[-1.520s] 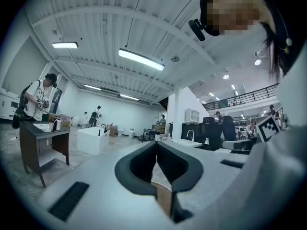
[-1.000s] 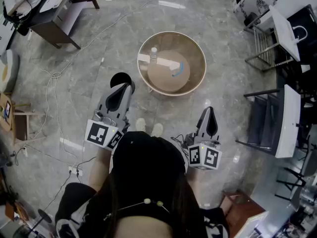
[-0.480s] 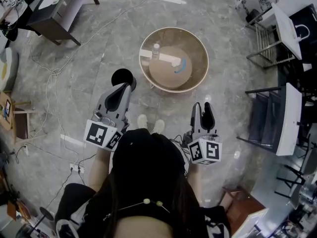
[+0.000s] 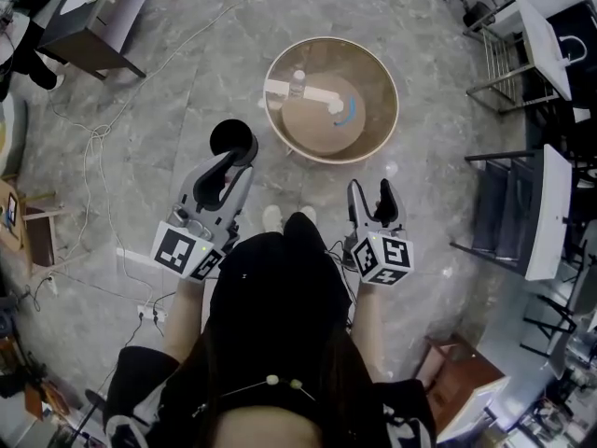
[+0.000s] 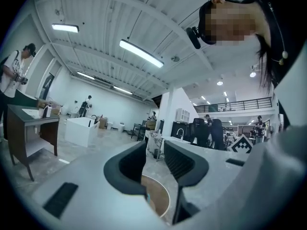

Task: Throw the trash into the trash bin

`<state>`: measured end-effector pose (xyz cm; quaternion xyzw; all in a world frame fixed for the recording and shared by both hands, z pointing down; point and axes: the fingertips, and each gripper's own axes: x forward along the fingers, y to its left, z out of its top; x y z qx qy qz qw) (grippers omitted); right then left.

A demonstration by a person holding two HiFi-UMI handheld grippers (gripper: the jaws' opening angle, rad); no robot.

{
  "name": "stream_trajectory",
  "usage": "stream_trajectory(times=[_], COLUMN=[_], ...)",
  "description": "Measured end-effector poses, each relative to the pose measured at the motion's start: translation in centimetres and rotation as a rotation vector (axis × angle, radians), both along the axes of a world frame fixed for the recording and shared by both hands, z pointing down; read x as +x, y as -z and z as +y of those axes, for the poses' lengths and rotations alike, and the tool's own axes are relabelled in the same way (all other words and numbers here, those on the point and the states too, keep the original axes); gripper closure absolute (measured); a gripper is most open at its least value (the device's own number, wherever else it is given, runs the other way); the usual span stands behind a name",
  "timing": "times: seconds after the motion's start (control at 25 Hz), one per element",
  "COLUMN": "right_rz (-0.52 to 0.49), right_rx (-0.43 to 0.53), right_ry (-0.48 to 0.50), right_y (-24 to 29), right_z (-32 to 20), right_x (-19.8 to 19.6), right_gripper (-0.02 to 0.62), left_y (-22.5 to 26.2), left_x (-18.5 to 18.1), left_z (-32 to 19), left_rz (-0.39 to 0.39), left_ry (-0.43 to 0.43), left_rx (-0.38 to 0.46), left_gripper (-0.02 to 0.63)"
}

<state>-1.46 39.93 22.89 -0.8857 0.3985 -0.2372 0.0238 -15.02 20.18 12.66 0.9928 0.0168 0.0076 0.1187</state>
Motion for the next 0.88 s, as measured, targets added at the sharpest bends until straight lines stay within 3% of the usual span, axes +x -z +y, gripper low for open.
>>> stream_trajectory(times=[0.2, 0.4, 0.72, 0.88], right_rz=[0.010, -0.033, -0.096, -0.140], right_rx=[-0.100, -0.113, -0.156, -0.167], right_ry=[0.023, 0.036, 0.079, 0.056], right_y=[-2.8, -5.1, -9.3, -11.4], right_z=[-1.1, -3.3, -6.7, -8.1], right_x=[1.3, 4.2, 10.1, 13.6], right_gripper=[0.266, 0.233, 0.135, 0.065], left_y=[-1.5, -2.7, -3.7, -4.2], left_x=[0.3, 2.4, 9.4, 12.9], left_z=[-0.7, -2.3, -4.8, -6.4], left_rz=[-0.038, -0.072, -0.131, -0.139], left_ry=[-0.003, 0.008, 0.019, 0.031], left_rx=[-0.018, -0.023, -0.017, -0.061], left_gripper=[0.454, 0.437, 0.381, 0.380])
